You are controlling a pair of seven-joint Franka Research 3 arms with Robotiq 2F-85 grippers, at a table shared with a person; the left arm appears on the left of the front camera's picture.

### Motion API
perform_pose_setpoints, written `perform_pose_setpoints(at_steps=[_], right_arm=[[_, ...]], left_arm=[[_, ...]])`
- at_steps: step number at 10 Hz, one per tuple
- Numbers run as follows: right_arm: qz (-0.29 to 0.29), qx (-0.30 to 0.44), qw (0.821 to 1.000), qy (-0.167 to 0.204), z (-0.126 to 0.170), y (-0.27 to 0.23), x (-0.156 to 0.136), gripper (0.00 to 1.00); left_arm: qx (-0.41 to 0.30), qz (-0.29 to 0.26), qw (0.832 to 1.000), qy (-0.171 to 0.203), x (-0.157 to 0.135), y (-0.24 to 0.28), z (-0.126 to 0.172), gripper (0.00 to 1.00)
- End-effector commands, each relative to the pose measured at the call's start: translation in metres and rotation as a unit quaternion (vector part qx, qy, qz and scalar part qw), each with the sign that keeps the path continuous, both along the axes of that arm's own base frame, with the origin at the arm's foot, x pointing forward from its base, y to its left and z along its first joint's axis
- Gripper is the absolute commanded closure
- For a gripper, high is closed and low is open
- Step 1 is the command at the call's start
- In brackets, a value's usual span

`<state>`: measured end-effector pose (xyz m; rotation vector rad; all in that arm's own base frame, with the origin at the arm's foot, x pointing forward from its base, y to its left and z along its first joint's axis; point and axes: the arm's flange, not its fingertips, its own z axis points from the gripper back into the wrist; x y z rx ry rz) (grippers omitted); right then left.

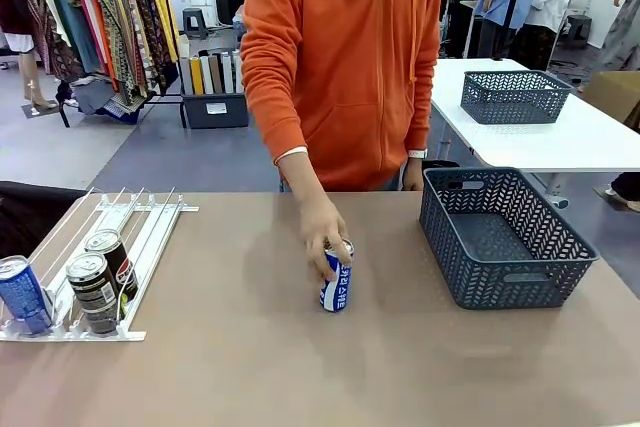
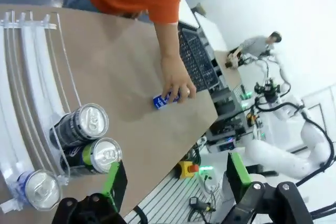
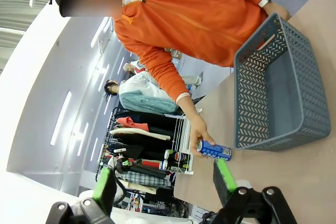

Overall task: Retrieve and store the cans from the dispenser.
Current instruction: Pick up one can from the Automatic Can Dispenser and place it in the middle of the table, then pick up the last remaining can from one row of the Automatic Can Dispenser and place it in the middle of the table.

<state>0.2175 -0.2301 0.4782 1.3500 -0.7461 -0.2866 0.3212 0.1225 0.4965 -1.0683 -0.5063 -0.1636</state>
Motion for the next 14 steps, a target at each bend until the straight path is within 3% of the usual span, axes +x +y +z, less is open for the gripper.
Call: perform_pose_setpoints(at_steps=[1, 12, 13, 14], right_arm=[[-0.004, 0.007, 1.0, -0.016, 0.003, 0.0, 0.002, 0.0], [-0.004, 0.007, 1.0, -0.016, 0.003, 0.0, 0.002, 0.0], [-0.004, 0.007, 1.0, -0.016, 0.003, 0.0, 0.002, 0.0], [-0.004, 0.007, 1.0, -0.016, 0.003, 0.0, 0.002, 0.0]], left_arm=[[0.009, -0.008, 1.0, -0.004, 0.007, -0.005, 0.008, 0.0], [0.018, -0.006, 1.0, 0.001, 0.007, -0.006, 0.006, 0.0], [0.112, -0.018, 0.993, 0.033, 0.001, -0.014, 0.013, 0.0], [0.234, -0.012, 0.97, 0.057, -0.011, -0.023, 0.021, 0.0]])
